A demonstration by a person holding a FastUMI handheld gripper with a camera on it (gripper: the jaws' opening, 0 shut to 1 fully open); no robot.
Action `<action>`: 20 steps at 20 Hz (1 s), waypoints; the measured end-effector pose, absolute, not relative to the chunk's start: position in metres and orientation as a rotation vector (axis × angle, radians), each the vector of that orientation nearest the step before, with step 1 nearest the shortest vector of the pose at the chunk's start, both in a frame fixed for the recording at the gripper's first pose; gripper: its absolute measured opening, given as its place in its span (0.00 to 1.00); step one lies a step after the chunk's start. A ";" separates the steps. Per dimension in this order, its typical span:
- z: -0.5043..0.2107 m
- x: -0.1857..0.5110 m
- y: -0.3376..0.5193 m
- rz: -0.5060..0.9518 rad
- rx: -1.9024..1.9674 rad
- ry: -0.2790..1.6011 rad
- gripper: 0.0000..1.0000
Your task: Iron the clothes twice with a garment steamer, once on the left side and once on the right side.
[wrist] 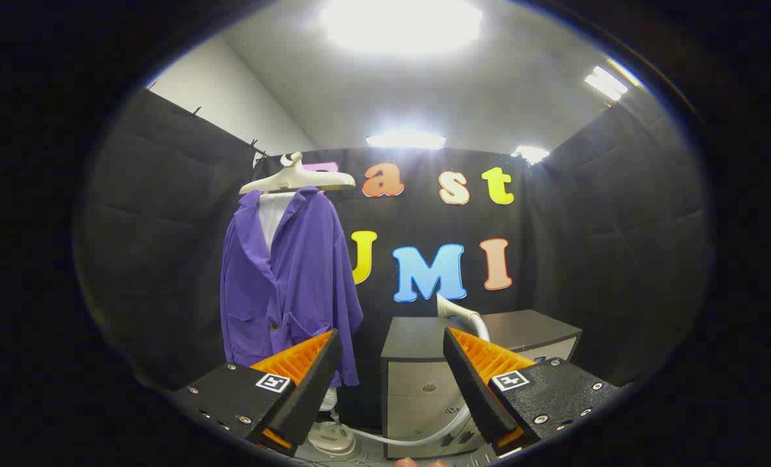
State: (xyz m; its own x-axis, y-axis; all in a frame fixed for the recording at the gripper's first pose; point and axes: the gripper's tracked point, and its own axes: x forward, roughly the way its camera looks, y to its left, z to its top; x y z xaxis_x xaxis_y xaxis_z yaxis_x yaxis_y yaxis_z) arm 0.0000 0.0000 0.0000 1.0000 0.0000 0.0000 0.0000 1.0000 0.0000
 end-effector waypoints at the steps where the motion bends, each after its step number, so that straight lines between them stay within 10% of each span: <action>1: 0.006 -0.003 -0.005 -0.015 0.014 -0.006 0.96; 20: -0.005 -0.027 0.003 -0.058 -0.075 0.030 0.96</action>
